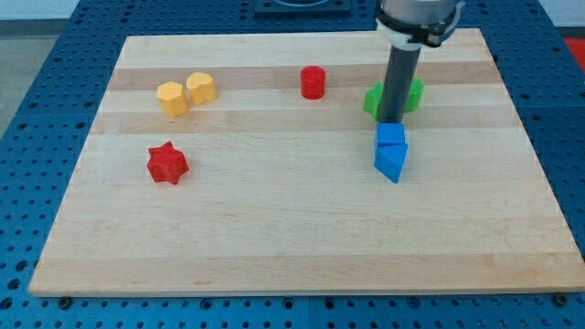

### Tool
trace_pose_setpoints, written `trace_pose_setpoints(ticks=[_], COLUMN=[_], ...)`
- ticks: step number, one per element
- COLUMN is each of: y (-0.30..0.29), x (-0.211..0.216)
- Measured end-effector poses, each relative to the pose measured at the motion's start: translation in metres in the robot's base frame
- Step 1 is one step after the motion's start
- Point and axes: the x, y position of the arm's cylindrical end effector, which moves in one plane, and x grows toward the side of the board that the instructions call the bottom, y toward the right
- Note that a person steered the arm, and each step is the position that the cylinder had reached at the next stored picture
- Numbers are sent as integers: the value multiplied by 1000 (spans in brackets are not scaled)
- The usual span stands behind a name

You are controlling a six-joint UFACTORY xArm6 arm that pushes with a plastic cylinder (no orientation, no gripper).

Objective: Push the blue blocks down

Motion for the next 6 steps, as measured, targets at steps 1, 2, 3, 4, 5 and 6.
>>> trace_pose_setpoints(ticks=[1,2,3,4,5,6], y=[3,0,-9,-11,-13,-68], x=[-14,-12,18,45,45,47])
